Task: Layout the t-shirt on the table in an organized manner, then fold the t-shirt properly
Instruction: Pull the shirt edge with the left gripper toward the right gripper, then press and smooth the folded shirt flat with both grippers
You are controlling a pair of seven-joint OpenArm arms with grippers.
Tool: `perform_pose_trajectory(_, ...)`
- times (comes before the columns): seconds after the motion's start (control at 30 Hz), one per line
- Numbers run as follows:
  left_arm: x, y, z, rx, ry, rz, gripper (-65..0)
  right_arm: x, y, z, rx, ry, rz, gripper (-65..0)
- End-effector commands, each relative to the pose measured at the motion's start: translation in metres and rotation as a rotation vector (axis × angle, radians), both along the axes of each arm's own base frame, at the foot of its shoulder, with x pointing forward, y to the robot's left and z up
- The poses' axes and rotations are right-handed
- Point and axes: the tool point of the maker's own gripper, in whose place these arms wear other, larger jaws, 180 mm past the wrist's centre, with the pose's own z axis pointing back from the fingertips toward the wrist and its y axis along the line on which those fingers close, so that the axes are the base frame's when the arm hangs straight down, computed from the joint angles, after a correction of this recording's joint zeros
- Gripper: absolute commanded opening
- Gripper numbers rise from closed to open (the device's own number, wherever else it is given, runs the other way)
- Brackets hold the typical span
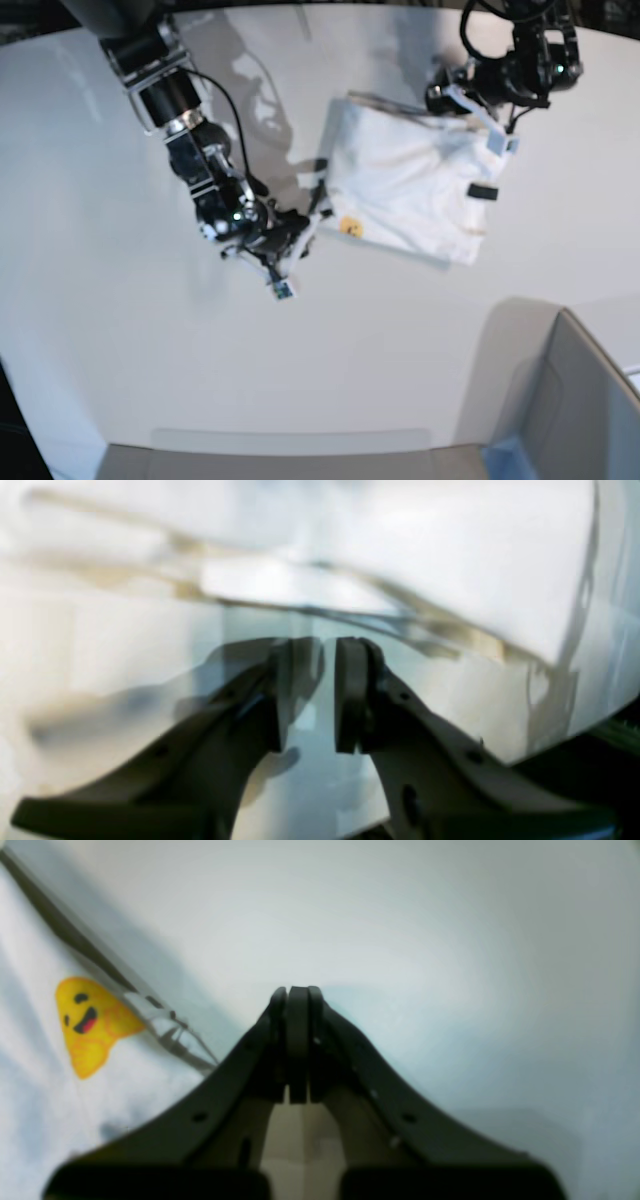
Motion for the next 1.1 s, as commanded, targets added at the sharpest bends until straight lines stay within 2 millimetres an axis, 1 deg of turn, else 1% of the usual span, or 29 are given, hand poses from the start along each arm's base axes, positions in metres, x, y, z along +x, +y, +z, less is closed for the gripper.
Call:
perform_pose_trajectory(0.0, -0.001, 0.006, -0.001, 0.028, 0.006, -0.008, -50.0, 0.011, 0.007, 0.017, 0.017, -0.048, 0.015, -65.0)
perform_pose_trajectory(0.07, 0.001, 0.013, -0.006, 0.062, 0.010, -0.001, -50.0, 0.000, 0.014, 0.010, 0.010, -0.034, 0.044, -65.0)
perform_pose_trajectory(0.17, 0.015, 0.020, -0.005, 0.089, -0.008, 0.009, -50.0, -0.013, 0.023, 0.001, -0.016, -0.019, 0.095, -65.0)
perform_pose_trajectory(0.27, 0.026, 0.027, -0.006, 0.116, -0.017, 0.018, -50.0, -0.034, 0.036, -0.006, -0.013, -0.004, 0.145, -65.0)
perform_pose_trajectory(0.47, 0.059, 0.046, 0.001, 0.224, -0.062, 0.028, -50.0, -0.071, 0.053, -0.006, -0.007, 0.028, 0.224, -65.0)
perform_pose_trajectory(0.53, 0.068, 0.054, 0.005, 0.270, -0.075, 0.032, -50.0, -0.081, 0.058, -0.005, -0.014, 0.053, 0.247, -65.0)
perform_pose_trajectory(0.63, 0.085, 0.067, 0.009, 0.337, -0.090, 0.043, -50.0, -0.099, 0.070, 0.001, 0.003, 0.058, 0.291, -65.0)
perform_pose_trajectory(0.7, 0.099, 0.073, 0.009, 0.353, -0.093, 0.055, -50.0, -0.108, 0.077, 0.004, 0.016, 0.059, 0.314, -65.0)
perform_pose_trajectory(0.8, 0.117, 0.080, 0.010, 0.365, -0.094, 0.074, -50.0, -0.117, 0.083, 0.001, 0.015, 0.066, 0.340, -65.0)
perform_pose_trajectory(0.87, 0.132, 0.083, 0.018, 0.376, -0.121, 0.083, -50.0, -0.125, 0.087, -0.001, 0.015, 0.077, 0.356, -65.0)
perform_pose_trajectory(0.97, 0.144, 0.086, 0.028, 0.392, -0.150, 0.091, -50.0, -0.133, 0.094, -0.002, 0.019, 0.083, 0.378, -65.0)
perform_pose_trajectory(1.07, 0.152, 0.089, 0.036, 0.400, -0.169, 0.096, -50.0, -0.134, 0.099, 0.000, 0.029, 0.081, 0.383, -65.0)
